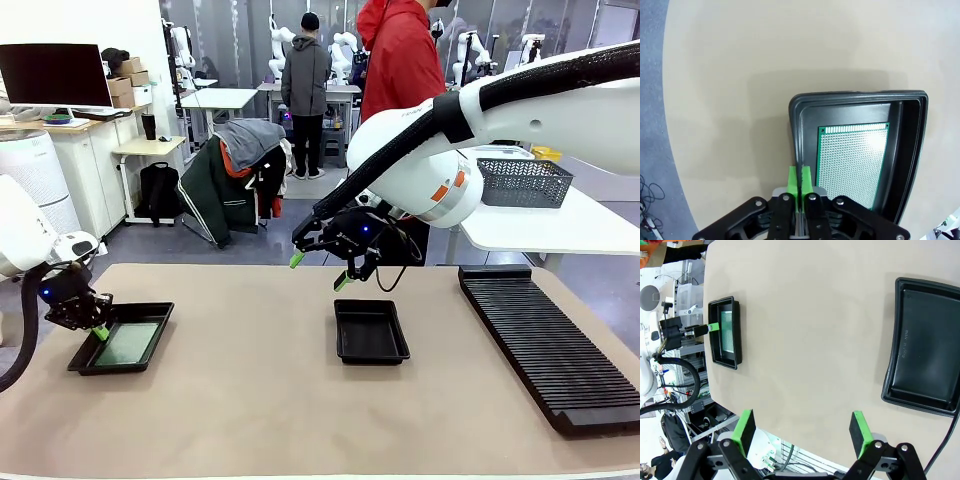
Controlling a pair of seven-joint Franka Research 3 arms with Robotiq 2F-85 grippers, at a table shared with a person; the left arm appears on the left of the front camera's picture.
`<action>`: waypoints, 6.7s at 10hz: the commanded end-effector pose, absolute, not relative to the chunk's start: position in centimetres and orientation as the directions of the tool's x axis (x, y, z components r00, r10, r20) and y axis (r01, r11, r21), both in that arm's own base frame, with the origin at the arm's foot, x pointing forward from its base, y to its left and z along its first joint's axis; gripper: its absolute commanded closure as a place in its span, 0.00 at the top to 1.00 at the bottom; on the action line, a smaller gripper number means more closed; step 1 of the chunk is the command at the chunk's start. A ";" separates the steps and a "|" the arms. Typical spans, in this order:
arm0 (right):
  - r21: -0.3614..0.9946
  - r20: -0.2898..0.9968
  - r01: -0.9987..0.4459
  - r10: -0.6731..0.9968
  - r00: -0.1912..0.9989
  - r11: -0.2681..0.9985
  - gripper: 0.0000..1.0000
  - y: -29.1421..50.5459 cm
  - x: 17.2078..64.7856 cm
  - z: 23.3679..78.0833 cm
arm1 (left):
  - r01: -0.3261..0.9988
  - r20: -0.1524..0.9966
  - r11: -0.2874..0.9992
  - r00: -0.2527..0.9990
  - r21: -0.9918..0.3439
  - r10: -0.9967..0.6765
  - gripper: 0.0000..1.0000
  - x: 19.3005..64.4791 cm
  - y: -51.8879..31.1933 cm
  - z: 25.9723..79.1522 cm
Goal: Inspect and transfer BCBs to ESD trays.
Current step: Pick up the ESD tray and place it on the left side of the table, then pick up the Blank PCB from the PCB Rack and place it in the right ESD tray.
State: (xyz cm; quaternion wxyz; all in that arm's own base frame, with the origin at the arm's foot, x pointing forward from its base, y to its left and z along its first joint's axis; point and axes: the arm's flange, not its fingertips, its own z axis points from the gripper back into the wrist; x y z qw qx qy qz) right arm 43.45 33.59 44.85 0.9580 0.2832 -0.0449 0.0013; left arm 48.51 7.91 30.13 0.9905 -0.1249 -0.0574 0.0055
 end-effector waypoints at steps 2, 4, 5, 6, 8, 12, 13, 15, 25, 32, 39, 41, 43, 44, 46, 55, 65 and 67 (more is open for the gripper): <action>0.526 0.083 -0.012 -0.037 0.996 0.850 1.00 33.8 43.5 44.9 | 0.002 0.109 0.968 0.994 -0.251 0.026 0.03 48.5 8.0 30.2; 0.526 0.083 -0.012 -0.037 0.996 0.850 1.00 33.8 43.5 44.9 | 0.003 0.112 0.969 0.993 -0.248 0.025 0.07 48.5 7.9 30.1; 0.526 0.083 -0.012 -0.037 0.996 0.850 1.00 33.8 43.5 44.9 | -0.001 0.103 0.970 0.994 -0.244 0.027 0.22 48.3 7.9 30.6; 0.526 0.083 -0.012 -0.037 0.996 0.850 1.00 33.8 43.5 44.9 | -0.008 0.100 0.972 0.994 -0.237 0.033 0.26 48.1 8.0 31.1; 0.526 0.083 -0.012 -0.037 0.996 0.850 1.00 33.8 43.5 44.9 | -0.003 0.089 0.980 0.996 -0.201 0.021 0.45 47.9 7.7 32.3; 0.526 0.083 -0.012 -0.037 0.996 0.850 1.00 33.8 43.5 44.9 | -0.010 0.067 0.994 0.998 -0.105 0.018 0.82 46.8 7.0 37.1; 0.526 0.083 -0.012 -0.037 0.996 0.850 1.00 33.8 43.5 44.9 | 0.002 0.044 0.998 0.999 -0.068 0.001 0.94 46.4 6.3 38.7; 0.526 0.083 -0.012 -0.037 0.996 0.850 1.00 33.8 43.5 44.9 | -0.005 -0.003 1.000 1.000 -0.030 0.005 0.94 45.9 5.7 41.4; 0.526 0.083 -0.012 -0.037 0.996 0.850 1.00 33.8 43.5 44.9 | 0.018 -0.022 1.000 1.000 -0.007 -0.018 0.94 45.8 4.8 45.0; 0.526 0.083 -0.012 -0.037 0.996 0.850 1.00 33.8 43.5 44.9 | 0.018 -0.022 1.000 1.000 -0.007 -0.018 0.94 45.8 4.8 45.0; 0.526 0.083 -0.012 -0.037 0.996 0.850 1.00 33.8 43.5 44.9 | 0.018 -0.022 1.000 1.000 -0.007 -0.018 0.94 45.8 4.8 45.0; 0.526 0.083 -0.012 -0.037 0.996 0.850 1.00 33.8 43.5 44.9 | 0.018 -0.022 1.000 1.000 -0.007 -0.018 0.94 45.8 4.8 45.0; 0.526 0.083 -0.012 -0.037 0.996 0.850 1.00 33.8 43.5 44.9 | 0.018 -0.022 1.000 1.000 -0.007 -0.018 0.94 45.8 4.8 45.0; 0.526 0.083 -0.012 -0.037 0.996 0.850 1.00 33.8 43.5 44.9 | 0.018 -0.022 1.000 1.000 -0.007 -0.018 0.94 45.8 4.8 45.0; 0.526 0.083 -0.012 -0.037 0.996 0.850 1.00 33.8 43.5 44.9 | 0.018 -0.022 1.000 1.000 -0.007 -0.018 0.94 45.8 4.8 45.0; 0.526 0.083 -0.012 -0.037 0.996 0.850 1.00 33.8 43.5 44.9 | 0.018 -0.022 1.000 1.000 -0.007 -0.018 0.94 45.8 4.8 45.0; 0.526 0.083 -0.012 -0.037 0.996 0.850 1.00 33.8 43.5 44.9 | 0.018 -0.022 1.000 1.000 -0.007 -0.018 0.94 45.8 4.8 45.0; 0.526 0.083 -0.012 -0.037 0.996 0.850 1.00 33.8 43.5 44.9 | 0.018 -0.022 1.000 1.000 -0.007 -0.018 0.94 45.8 4.8 45.0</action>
